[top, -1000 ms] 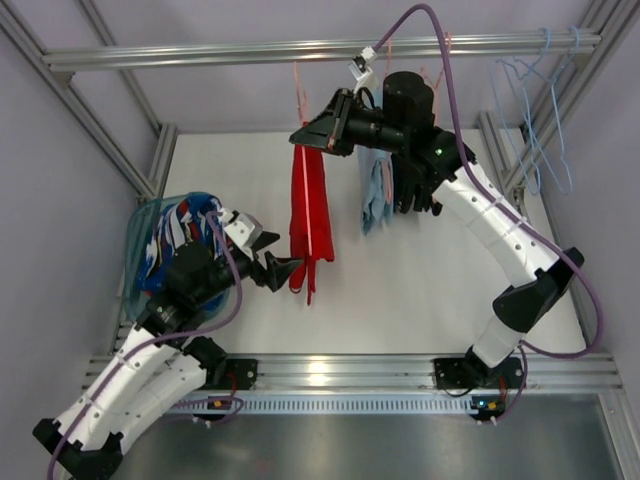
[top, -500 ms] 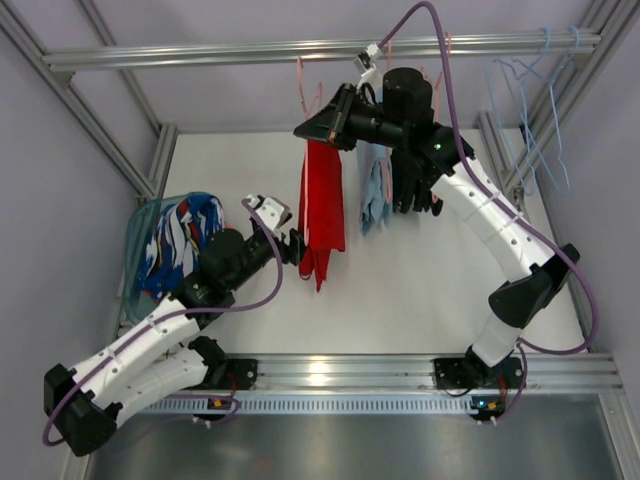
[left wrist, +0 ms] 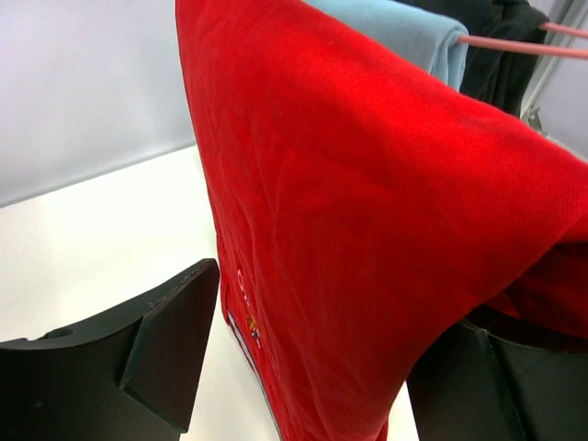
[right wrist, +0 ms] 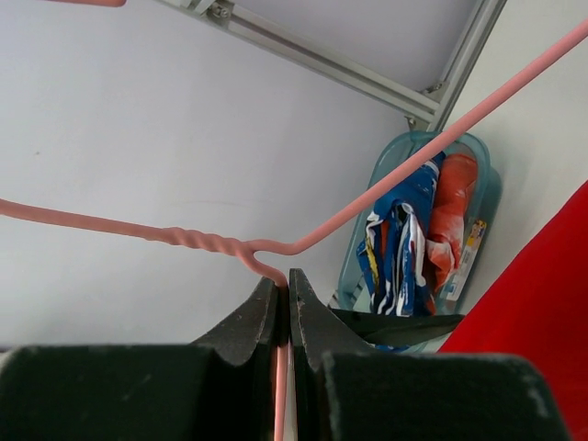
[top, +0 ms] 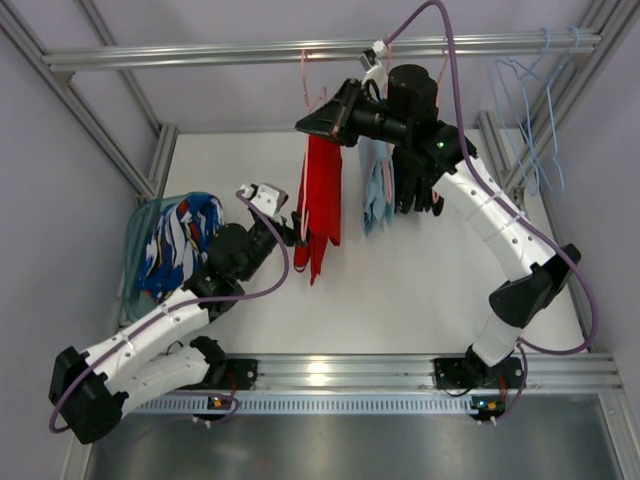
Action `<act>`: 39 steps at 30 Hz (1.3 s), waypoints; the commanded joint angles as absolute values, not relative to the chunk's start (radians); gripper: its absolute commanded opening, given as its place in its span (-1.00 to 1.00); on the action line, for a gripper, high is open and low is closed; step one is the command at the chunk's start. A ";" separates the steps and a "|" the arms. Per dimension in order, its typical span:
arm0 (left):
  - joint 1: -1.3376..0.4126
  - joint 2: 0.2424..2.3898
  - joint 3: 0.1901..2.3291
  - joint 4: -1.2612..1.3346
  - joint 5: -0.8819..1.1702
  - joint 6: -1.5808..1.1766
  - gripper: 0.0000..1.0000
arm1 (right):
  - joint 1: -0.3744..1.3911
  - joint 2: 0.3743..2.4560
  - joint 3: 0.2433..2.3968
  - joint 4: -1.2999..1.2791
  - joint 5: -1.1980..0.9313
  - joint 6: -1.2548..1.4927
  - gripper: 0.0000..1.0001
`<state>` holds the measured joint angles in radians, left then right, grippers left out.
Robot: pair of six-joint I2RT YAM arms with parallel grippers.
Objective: Remove the trousers from the hanger
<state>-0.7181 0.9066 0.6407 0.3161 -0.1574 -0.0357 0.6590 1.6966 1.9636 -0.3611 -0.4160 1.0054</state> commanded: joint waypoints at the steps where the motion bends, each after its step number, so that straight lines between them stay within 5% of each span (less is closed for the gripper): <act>1: -0.718 0.940 0.649 0.498 -0.195 -0.058 0.57 | 0.661 1.641 2.000 -0.172 -0.472 1.055 -1.00; 3: -0.718 0.953 0.653 0.508 -0.206 -0.058 0.52 | 0.661 1.637 1.997 -0.167 -0.483 1.061 -1.00; 6: -0.718 0.965 0.658 0.512 -0.212 -0.058 0.14 | 0.660 1.625 1.987 -0.161 -0.489 1.065 -1.00; 8: -0.718 0.966 0.669 0.512 -0.210 -0.063 -0.31 | 0.660 1.614 1.968 -0.158 -0.495 1.066 -1.00; 13: -0.718 0.937 0.742 0.445 -0.232 -0.101 -0.98 | 0.649 1.588 1.895 -0.146 -0.506 1.046 -1.00; 22: -0.715 0.831 0.920 0.177 -0.218 -0.137 -1.00 | 0.586 1.546 1.726 -0.097 -0.578 0.956 -1.00; 39: -0.687 0.919 1.406 0.167 -0.169 -0.147 -1.00 | 0.577 1.536 1.532 -0.164 -0.529 0.819 -1.00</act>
<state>-0.6998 0.9287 1.2930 -0.0380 -0.1722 -0.1566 0.5739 1.5639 1.5311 -0.1898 -0.5442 0.8577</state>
